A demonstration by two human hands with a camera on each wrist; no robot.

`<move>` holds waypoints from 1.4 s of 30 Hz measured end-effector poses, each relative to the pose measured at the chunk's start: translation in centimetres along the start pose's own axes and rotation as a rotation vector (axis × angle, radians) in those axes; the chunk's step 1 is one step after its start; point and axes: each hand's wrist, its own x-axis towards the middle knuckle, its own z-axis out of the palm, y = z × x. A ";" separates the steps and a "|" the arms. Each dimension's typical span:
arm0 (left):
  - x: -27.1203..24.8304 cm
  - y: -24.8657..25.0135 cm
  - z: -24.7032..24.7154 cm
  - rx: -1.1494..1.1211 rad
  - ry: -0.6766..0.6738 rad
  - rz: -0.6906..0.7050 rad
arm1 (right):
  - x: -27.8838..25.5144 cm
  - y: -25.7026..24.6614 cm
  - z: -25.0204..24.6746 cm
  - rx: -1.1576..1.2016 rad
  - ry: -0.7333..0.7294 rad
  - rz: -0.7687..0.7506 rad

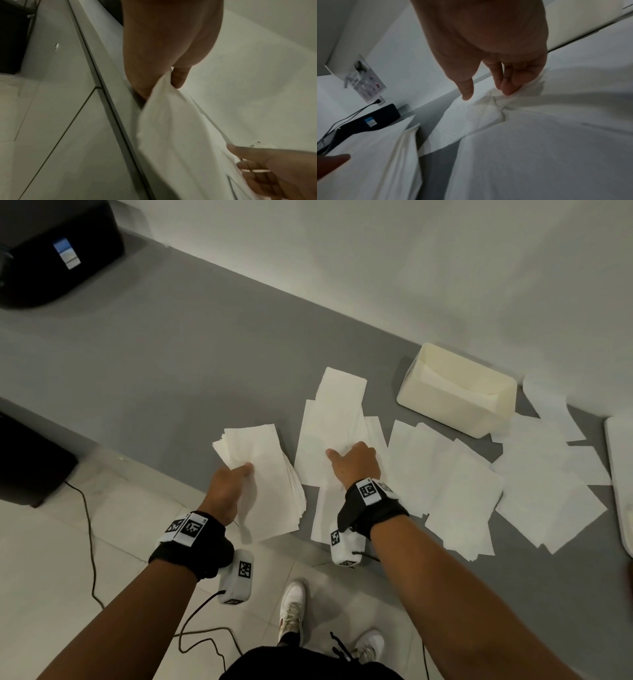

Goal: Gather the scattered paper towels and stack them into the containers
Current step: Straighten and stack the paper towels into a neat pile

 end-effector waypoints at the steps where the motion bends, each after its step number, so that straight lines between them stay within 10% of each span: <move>1: 0.0 -0.1 0.1 0.007 0.002 0.001 | 0.2 -0.3 0.4 -0.028 -0.003 -0.009; 6: -0.1 -0.2 0.5 -0.022 0.005 -0.015 | 0.6 -1.3 1.4 -0.082 0.005 -0.096; 13: -0.3 0.7 0.5 -0.087 -0.001 -0.060 | -1.0 -0.6 -1.1 0.445 0.071 -0.248; 19: -0.9 1.5 1.5 -0.104 -0.063 -0.115 | -2.9 0.2 -2.3 0.869 -0.281 -0.219; 42: -2.3 1.7 5.9 -0.169 -0.392 -0.035 | -7.3 0.0 -0.9 0.813 -0.462 -0.312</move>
